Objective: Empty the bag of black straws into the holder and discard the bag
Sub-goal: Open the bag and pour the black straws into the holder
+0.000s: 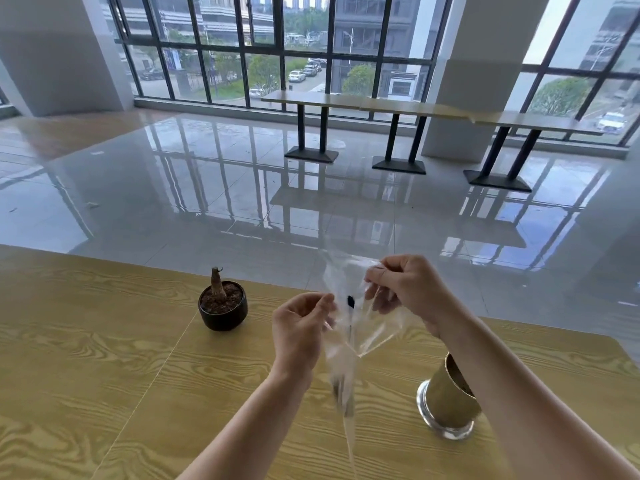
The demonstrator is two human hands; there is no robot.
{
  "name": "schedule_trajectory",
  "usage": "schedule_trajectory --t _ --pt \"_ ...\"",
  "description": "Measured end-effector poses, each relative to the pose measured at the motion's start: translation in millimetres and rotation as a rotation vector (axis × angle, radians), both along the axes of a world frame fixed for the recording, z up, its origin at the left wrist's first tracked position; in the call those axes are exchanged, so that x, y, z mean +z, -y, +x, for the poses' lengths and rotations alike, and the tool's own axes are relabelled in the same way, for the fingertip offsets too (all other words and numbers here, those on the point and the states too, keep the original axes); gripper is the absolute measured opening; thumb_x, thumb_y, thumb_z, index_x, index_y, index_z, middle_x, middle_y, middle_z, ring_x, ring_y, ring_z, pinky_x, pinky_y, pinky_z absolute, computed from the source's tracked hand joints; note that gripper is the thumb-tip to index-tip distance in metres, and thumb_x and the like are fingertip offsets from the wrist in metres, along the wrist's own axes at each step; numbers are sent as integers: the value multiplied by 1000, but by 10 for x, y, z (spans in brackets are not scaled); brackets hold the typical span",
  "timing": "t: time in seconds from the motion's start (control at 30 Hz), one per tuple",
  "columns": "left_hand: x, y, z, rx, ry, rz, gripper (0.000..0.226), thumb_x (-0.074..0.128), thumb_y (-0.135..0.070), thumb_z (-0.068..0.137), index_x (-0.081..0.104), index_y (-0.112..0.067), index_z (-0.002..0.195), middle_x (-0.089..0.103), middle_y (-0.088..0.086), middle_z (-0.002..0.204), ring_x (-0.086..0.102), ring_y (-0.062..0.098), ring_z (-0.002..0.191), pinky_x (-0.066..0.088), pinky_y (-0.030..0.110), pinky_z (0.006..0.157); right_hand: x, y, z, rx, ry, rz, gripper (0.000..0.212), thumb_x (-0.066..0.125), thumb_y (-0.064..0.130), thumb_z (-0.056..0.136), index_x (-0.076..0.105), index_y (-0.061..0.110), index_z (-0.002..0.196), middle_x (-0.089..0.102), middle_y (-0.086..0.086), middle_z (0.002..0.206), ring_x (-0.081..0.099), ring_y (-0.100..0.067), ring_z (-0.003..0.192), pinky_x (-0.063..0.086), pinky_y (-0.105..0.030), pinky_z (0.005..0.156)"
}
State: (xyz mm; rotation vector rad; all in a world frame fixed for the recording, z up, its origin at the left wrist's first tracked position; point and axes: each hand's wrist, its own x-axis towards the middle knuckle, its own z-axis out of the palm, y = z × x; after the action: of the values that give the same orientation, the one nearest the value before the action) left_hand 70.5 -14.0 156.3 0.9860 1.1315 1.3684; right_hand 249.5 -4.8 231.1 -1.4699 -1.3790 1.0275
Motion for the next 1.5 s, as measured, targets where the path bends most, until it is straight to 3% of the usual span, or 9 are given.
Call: schedule_trajectory --t 0.27,0.4,0.5,0.67,0.87,1.1,1.23,1.33,1.5 --pt "-24 -36 -145 84 -114 89 7 75 -18 86 75 -16 80 73 6 67 64 15 57 56 24 57 42 3 443 -158 277 -31 22 75 22 87 66 2 93 69 -16 73 67 -18 49 55 -32 49" --pt "-1 -38 -143 45 -196 144 9 77 -18 84 76 -23 76 73 3 67 66 15 59 56 23 59 98 -88 387 -128 658 -32 62 82 42 77 57 17 128 72 -9 93 66 -18 74 59 -39 70" --pt "2 -29 -170 38 -211 148 11 77 -17 83 75 -24 75 73 1 67 65 11 58 53 18 57 81 -168 283 -89 686 -73 43 79 20 83 63 14 122 75 -9 78 72 -20 61 59 -34 58" --pt "-39 -55 -365 147 -194 139 3 76 -17 83 75 -20 82 73 2 67 65 11 57 54 19 55 10 -196 337 -222 782 53 26 77 12 83 70 15 109 75 -12 83 72 -33 79 59 -44 76" --pt "-16 -69 -410 161 -142 133 4 75 -17 85 74 -14 83 72 5 64 63 11 55 52 18 53 -79 -142 318 -188 572 197 40 65 47 92 62 21 122 68 0 81 66 -12 42 58 -34 58" --pt "74 -114 -336 233 52 75 10 73 -14 87 73 -5 83 70 5 61 63 11 53 53 18 52 -592 345 151 -146 -153 192 64 54 77 78 53 33 123 71 -1 112 73 -16 92 63 -34 73" --pt "81 -152 -295 257 54 53 11 74 -18 87 74 -8 82 71 6 64 66 15 58 59 30 61 -1113 664 -164 -94 62 11 102 63 91 55 50 29 135 66 7 118 67 -6 100 60 -29 81" --pt "101 -172 -268 248 40 50 12 75 -22 87 74 -11 81 73 7 66 68 19 61 61 38 68 -1382 713 -358 -20 276 -91 77 74 64 72 53 25 135 63 13 123 59 4 102 52 -17 79" --pt "141 -166 -315 255 53 68 16 74 -26 87 75 -16 75 74 10 69 70 21 64 59 30 60 -1403 540 -486 -134 261 20 30 79 38 83 71 28 109 72 18 102 65 1 90 58 -29 77"
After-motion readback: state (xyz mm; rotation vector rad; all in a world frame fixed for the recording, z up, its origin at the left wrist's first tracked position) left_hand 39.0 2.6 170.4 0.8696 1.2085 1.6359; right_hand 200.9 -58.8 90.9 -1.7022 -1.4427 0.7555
